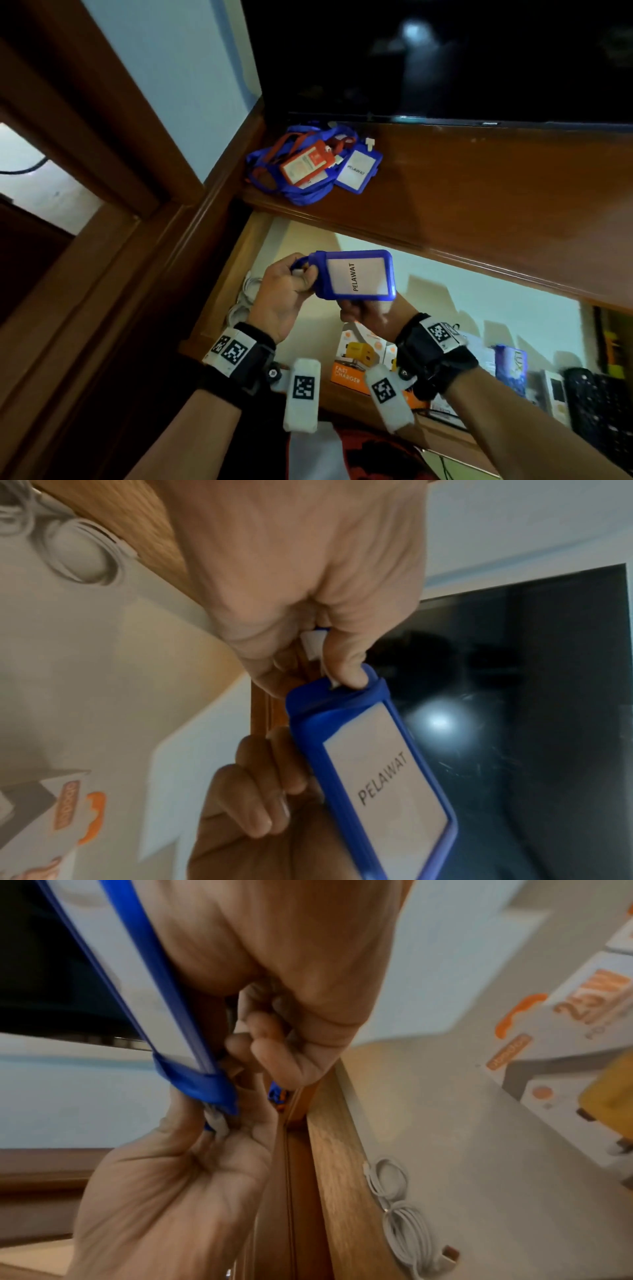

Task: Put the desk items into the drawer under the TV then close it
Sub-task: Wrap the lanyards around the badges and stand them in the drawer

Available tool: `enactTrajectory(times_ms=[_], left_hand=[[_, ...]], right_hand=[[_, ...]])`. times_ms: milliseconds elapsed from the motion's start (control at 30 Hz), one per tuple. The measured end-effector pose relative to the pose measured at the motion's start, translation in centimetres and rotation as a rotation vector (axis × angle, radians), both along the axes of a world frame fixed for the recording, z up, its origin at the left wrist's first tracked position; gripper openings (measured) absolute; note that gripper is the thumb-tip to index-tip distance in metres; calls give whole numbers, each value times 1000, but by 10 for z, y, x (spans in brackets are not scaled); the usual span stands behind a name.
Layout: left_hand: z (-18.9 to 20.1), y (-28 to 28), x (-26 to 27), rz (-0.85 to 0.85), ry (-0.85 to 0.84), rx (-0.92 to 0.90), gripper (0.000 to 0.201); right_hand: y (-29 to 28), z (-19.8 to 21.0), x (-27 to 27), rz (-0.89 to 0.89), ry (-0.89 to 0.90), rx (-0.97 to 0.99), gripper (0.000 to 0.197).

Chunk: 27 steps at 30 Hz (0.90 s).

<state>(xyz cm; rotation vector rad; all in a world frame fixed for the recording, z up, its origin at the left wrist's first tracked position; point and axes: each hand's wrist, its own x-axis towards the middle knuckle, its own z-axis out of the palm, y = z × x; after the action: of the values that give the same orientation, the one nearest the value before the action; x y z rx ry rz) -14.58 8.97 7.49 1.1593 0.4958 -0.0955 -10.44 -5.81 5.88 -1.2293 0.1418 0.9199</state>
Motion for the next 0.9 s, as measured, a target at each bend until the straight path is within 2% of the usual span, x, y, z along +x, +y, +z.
enactTrajectory(times_ms=[133,200,300,467,567,633,767,900], left_hand=[[-13,26,3,54,79,110,15],[-27,43,7,-1,132,387,19],[-54,61,14,-238,203,835,25],[-79,56,27,-800,211,1185,6],[-88,42,36,-1053,158,1228,3],[-93,33,42,-1172,140,1228,8],[-105,22,51,-1258,151,1190,10],[-116,14,55,-1290,195,1155,15]], right_hand=[[7,-15,12,53,-77,-156,21],[10,-18,24,6,-128,-259,21],[13,-11,50,-52,-235,-421,22],[19,6,106,-218,-447,-609,23],[24,4,138,-324,-472,-706,16],[28,-3,155,-386,-472,-757,15],[39,-16,174,-384,-455,-864,14],[51,-27,192,-265,-412,-984,31]])
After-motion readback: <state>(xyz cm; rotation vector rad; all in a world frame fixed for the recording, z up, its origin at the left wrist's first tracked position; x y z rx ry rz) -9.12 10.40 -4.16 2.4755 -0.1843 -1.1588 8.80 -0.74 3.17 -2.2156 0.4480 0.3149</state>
